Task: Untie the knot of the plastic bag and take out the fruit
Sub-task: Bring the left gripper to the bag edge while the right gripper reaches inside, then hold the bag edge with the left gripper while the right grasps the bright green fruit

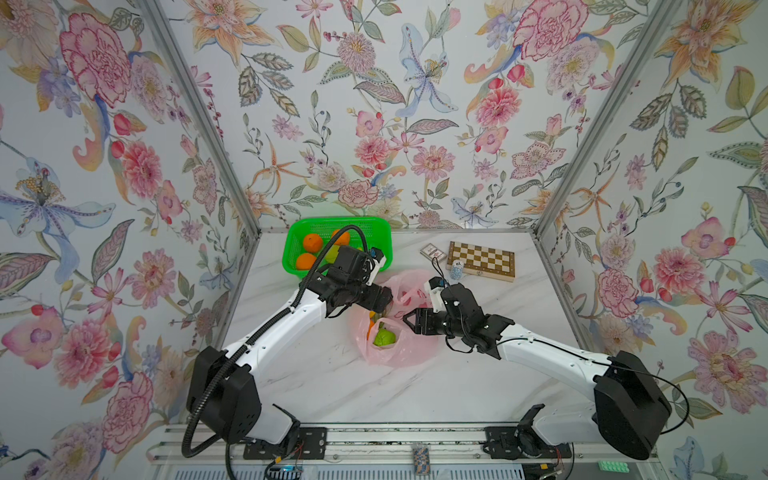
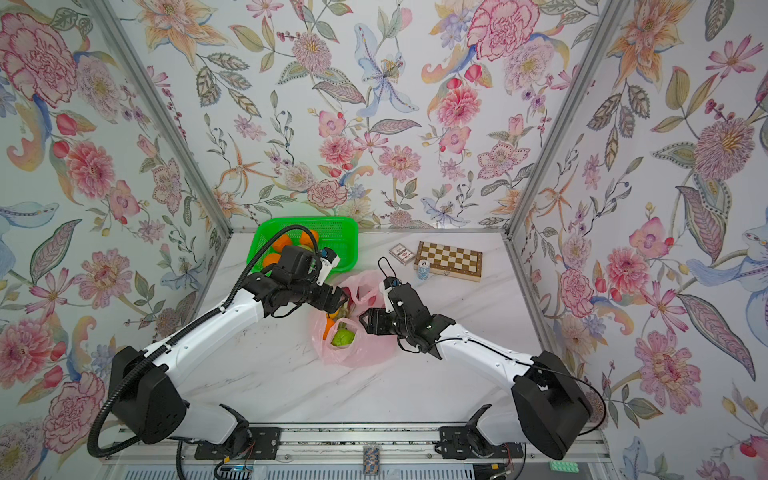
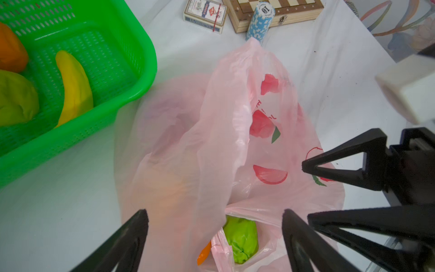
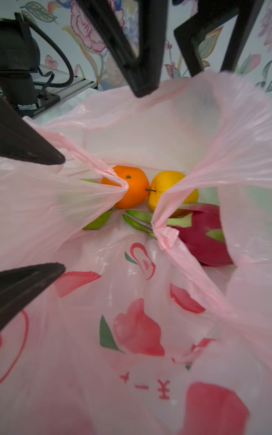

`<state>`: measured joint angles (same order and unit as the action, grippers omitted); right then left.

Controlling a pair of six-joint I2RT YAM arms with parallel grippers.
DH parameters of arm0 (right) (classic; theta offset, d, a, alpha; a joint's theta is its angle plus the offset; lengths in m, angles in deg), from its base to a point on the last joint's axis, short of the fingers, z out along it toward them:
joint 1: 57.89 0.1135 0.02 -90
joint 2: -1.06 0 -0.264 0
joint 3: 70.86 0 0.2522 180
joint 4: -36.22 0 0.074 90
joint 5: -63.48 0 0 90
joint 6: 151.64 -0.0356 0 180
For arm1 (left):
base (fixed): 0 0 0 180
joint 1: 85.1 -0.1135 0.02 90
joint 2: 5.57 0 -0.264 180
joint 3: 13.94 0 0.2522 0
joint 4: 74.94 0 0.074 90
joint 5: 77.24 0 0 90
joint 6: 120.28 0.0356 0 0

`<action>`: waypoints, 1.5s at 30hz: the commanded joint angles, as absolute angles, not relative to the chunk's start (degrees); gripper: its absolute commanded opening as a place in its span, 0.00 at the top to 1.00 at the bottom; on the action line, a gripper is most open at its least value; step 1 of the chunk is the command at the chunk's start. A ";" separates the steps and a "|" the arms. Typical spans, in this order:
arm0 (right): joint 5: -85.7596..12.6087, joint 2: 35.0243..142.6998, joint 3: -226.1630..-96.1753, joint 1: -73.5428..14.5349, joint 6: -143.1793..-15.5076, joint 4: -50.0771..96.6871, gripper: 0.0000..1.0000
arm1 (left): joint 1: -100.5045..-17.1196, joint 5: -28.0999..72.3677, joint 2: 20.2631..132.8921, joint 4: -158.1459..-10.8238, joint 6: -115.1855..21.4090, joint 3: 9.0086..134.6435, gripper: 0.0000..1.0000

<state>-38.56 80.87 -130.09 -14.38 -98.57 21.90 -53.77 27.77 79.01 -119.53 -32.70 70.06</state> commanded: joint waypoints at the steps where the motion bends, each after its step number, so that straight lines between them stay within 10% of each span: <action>1: -41.46 83.79 -128.25 -12.07 -97.77 22.59 0.40 | -53.37 25.60 80.18 -117.95 -32.91 68.91 0.14; 8: -42.79 90.17 -126.85 -6.04 -95.50 20.26 0.51 | -53.37 23.50 80.18 -114.97 -33.93 67.47 0.18; 21: -36.20 79.82 -129.50 -6.91 -98.28 20.73 0.36 | -53.37 19.43 70.77 -111.60 -39.57 60.58 0.14; 45: -41.02 93.63 -135.50 -9.50 -87.93 26.41 0.55 | -53.48 14.46 62.74 -110.39 -46.61 48.20 0.28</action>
<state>-36.26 93.79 -134.13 -9.75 -91.47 24.74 -53.57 15.29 61.85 -112.54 -45.24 49.34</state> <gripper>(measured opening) 0.446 0.726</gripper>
